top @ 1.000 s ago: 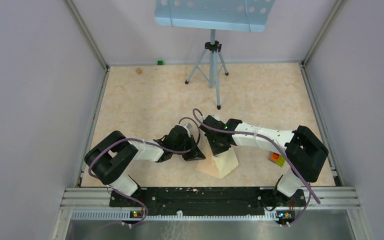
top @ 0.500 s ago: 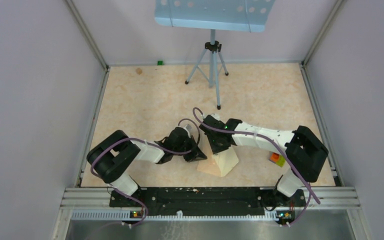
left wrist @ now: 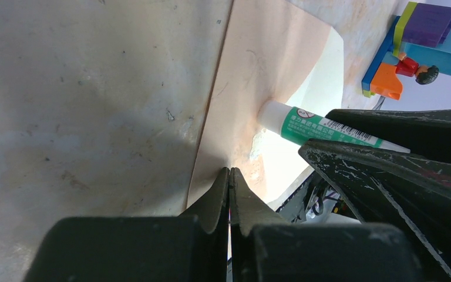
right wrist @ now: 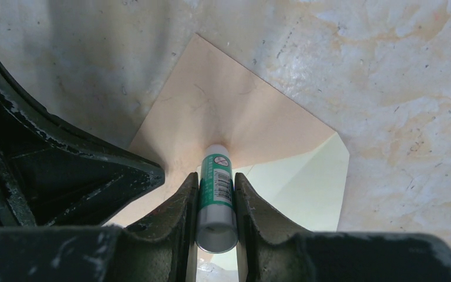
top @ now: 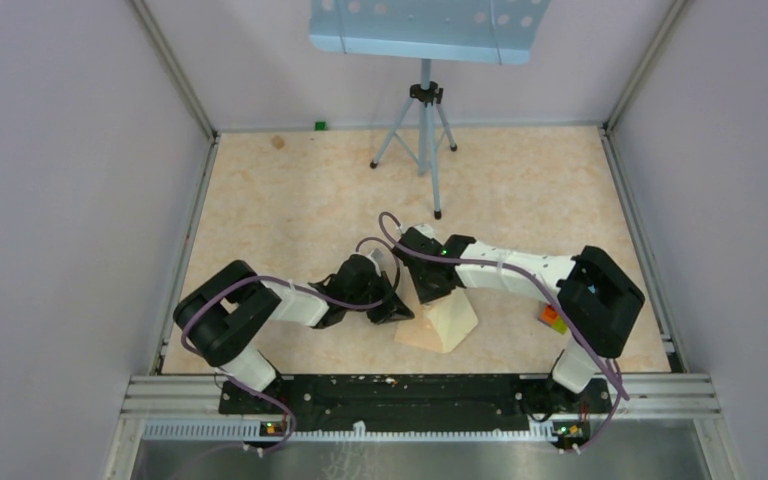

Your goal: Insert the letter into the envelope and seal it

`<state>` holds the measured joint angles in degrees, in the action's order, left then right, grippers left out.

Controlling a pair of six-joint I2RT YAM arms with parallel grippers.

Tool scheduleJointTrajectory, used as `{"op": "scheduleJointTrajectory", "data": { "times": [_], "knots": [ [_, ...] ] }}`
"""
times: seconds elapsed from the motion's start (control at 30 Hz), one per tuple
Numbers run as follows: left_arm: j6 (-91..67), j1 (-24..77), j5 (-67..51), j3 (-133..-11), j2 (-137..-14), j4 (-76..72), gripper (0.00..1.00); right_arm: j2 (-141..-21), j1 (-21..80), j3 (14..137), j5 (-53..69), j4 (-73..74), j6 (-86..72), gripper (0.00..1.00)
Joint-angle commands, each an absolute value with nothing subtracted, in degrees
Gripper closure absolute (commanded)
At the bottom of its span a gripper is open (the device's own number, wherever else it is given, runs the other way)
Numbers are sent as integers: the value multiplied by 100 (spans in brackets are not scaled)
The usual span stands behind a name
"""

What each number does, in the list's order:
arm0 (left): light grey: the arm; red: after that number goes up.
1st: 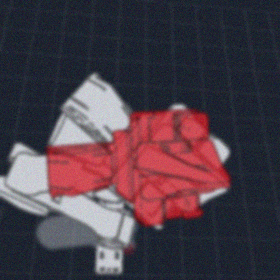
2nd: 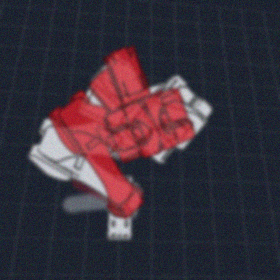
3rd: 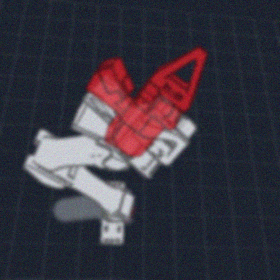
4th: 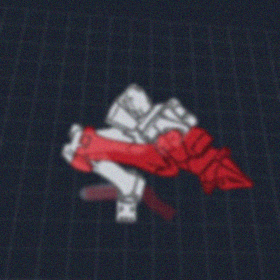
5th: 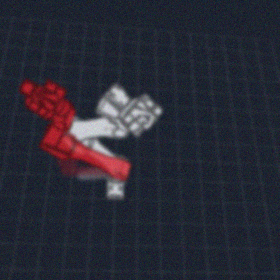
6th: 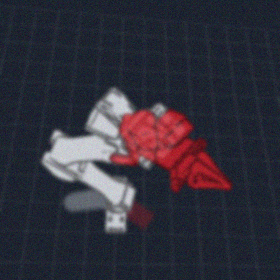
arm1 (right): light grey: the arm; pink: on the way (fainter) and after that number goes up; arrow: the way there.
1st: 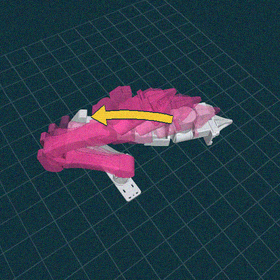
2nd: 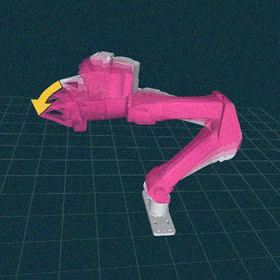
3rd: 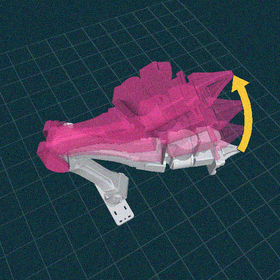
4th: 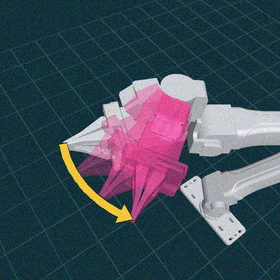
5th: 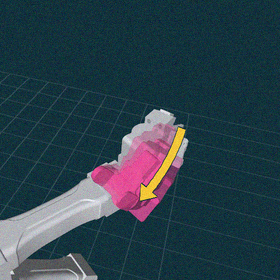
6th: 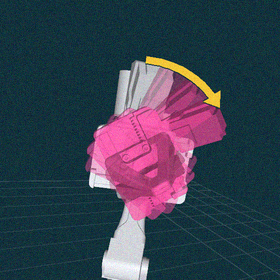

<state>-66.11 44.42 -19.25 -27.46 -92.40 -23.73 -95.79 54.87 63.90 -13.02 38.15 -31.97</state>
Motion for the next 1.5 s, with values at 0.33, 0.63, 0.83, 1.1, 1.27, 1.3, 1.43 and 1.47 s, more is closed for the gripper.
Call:
{"op": "scheduleJointTrajectory", "data": {
  "times": [0.33,0.63,0.83,1.1,1.27,1.3,1.43,1.47],
  "knots": [
    [-6537,4474,-1460,-2531,-9377,-1868,100,-9817,5635,6600,-1055,3914,-3086,100],
    [-6853,4476,-1491,-2365,-9429,-2172,100,-9676,5761,6450,-816,4033,-3141,100],
    [-7209,4474,-1507,-2165,-9515,-2508,100,-9596,5849,6339,-773,4082,-3211,100],
    [-7505,4474,-1336,-2032,-9417,-2509,100,-9475,5897,6164,-781,4144,-3294,100],
    [-7575,4474,-1237,-2021,-9347,-2417,100,-9394,5914,6088,-775,4195,-3318,100],
    [-7590,4474,-1212,-2021,-9337,-2403,100,-9388,5923,6088,-774,4207,-3314,100],
    [-7619,4474,-1154,-2032,-9328,-2358,100,-9386,5987,6067,-755,4204,-3313,100],
    [-7632,4474,-1154,-2038,-9329,-2351,100,-9394,6003,6066,-736,4187,-3318,100]
  ]
}}
